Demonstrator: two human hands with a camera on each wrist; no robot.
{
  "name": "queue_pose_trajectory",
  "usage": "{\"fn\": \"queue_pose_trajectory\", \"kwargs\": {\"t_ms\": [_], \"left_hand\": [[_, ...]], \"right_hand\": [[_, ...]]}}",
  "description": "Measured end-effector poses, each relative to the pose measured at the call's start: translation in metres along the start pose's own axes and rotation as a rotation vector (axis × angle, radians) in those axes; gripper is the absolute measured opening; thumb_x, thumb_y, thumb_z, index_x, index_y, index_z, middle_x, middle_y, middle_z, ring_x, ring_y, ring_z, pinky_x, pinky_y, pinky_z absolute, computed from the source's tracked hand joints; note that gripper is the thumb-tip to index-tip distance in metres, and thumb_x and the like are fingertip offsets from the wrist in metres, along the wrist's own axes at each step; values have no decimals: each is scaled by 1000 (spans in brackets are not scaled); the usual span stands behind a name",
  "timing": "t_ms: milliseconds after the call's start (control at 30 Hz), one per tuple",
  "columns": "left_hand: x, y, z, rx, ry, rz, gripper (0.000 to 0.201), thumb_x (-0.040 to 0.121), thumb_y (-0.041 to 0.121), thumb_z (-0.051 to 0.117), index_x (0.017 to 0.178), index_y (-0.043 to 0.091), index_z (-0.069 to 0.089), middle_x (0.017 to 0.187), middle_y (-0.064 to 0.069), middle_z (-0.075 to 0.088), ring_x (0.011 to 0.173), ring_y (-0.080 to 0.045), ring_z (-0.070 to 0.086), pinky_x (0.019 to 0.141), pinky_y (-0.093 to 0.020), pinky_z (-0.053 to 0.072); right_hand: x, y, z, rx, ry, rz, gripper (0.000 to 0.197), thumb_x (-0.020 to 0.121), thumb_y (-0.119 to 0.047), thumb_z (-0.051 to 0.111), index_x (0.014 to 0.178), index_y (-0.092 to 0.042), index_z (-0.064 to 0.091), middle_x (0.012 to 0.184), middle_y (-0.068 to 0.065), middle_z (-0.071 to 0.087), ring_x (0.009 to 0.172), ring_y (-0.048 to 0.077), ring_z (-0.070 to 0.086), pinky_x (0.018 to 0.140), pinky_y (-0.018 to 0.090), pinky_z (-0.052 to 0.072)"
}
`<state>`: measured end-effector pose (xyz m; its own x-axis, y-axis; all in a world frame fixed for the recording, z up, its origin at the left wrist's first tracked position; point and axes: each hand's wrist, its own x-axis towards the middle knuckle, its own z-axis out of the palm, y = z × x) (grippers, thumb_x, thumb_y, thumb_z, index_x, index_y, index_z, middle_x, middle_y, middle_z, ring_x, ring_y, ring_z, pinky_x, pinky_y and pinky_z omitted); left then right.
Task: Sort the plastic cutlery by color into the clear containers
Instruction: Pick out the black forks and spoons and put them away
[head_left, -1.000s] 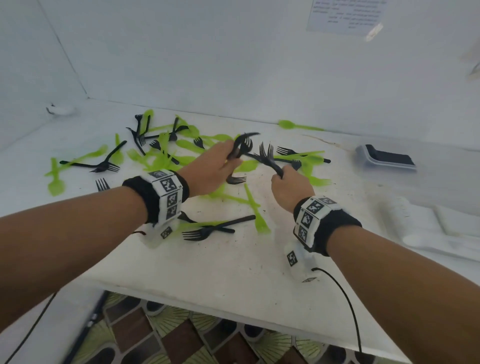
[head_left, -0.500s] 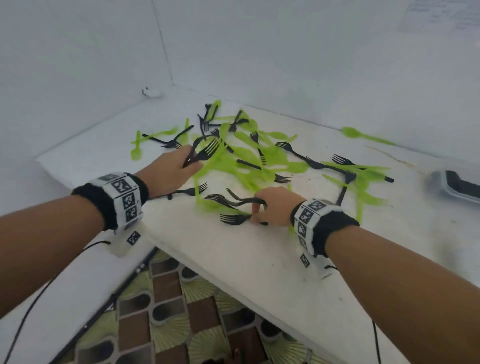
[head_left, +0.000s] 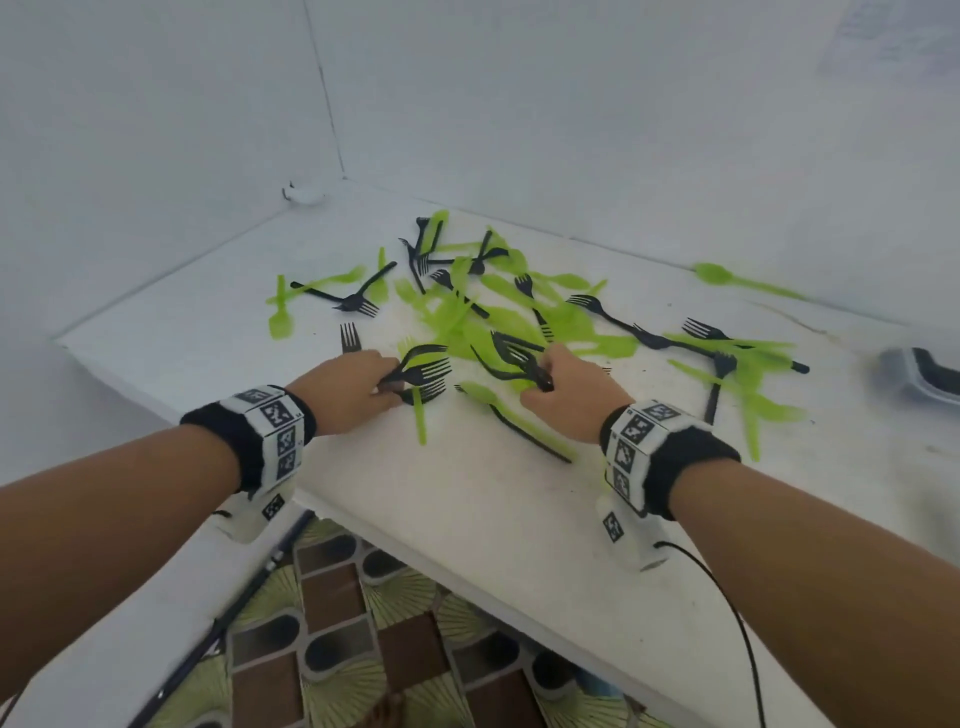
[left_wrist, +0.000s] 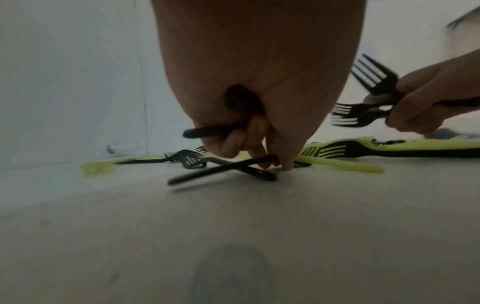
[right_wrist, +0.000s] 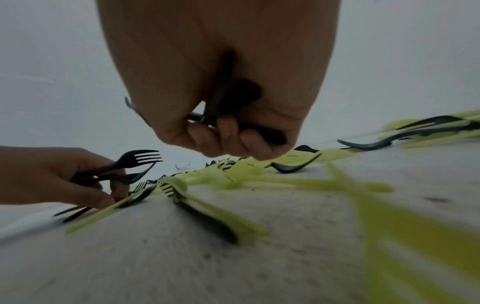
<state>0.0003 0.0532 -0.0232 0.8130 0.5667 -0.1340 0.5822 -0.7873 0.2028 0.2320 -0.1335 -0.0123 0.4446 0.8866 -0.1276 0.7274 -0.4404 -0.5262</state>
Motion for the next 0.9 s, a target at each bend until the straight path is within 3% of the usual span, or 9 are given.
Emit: {"fn": "queue_pose_trajectory", "kwargs": {"t_ms": [133, 200, 267, 367, 533, 633, 733, 833, 900], "left_hand": [[20, -4, -10, -233, 80, 20, 17, 106, 30, 49, 96, 16, 54, 87, 6, 67, 75, -15, 58, 63, -28, 39], [31, -10, -16, -456, 123, -37, 16, 105, 29, 48, 97, 18, 56, 84, 7, 73, 64, -13, 56, 58, -27, 42], [40, -15, -25, -676, 158, -90, 14, 104, 27, 50, 96, 17, 55, 77, 5, 72, 55, -15, 48, 48, -25, 40], [46, -31, -40, -918, 124, -156, 22, 100, 36, 58, 100, 14, 53, 77, -2, 56, 65, -19, 46, 59, -33, 42], [35, -74, -38, -333, -149, -17, 26, 105, 39, 49, 94, 15, 52, 88, -6, 62, 80, -27, 58, 73, -40, 46], [21, -91, -28, -181, -136, 11, 23, 106, 40, 44, 100, 19, 52, 90, -1, 61, 87, -26, 59, 69, -37, 41], [14, -87, -18, -196, -120, -30, 33, 97, 60, 53, 97, 27, 55, 91, 5, 60, 90, -21, 58, 75, -35, 41], [20, -76, -11, -161, -112, -49, 44, 87, 71, 59, 86, 28, 54, 88, 6, 61, 86, -18, 59, 76, -33, 46], [25, -69, -10, -119, -122, -41, 39, 91, 60, 59, 84, 22, 51, 89, 1, 61, 84, -21, 58, 70, -33, 42]], "right_hand": [[13, -26, 12, -139, -115, 9, 25, 89, -41, 66, 85, -20, 55, 79, -1, 59, 80, 25, 59, 63, 29, 42], [14, -35, 18, -212, -174, 48, 30, 85, -45, 72, 88, -16, 63, 83, 3, 66, 81, 25, 64, 66, 29, 46], [16, -40, 23, -260, -110, 88, 24, 88, -37, 69, 96, -15, 67, 90, 5, 68, 85, 26, 64, 65, 29, 44], [18, -45, 27, -270, -48, 182, 18, 90, -33, 64, 97, -16, 68, 92, 5, 69, 88, 27, 65, 69, 30, 48], [22, -60, 28, -234, 54, 263, 21, 87, -39, 59, 83, -19, 59, 80, 2, 63, 77, 26, 61, 61, 30, 44], [34, -78, 32, -121, 187, 287, 29, 89, -41, 54, 79, -14, 55, 72, 2, 62, 68, 23, 59, 57, 30, 42], [56, -96, 43, -36, 195, 294, 29, 93, -39, 50, 74, -17, 48, 67, 0, 52, 64, 23, 52, 54, 29, 36], [73, -110, 54, 52, 249, 297, 19, 96, -35, 50, 95, -16, 50, 79, 1, 57, 72, 24, 56, 60, 32, 38], [78, -112, 59, 65, 277, 306, 24, 97, -32, 54, 108, -12, 45, 85, 2, 57, 76, 26, 58, 62, 33, 41]]}}
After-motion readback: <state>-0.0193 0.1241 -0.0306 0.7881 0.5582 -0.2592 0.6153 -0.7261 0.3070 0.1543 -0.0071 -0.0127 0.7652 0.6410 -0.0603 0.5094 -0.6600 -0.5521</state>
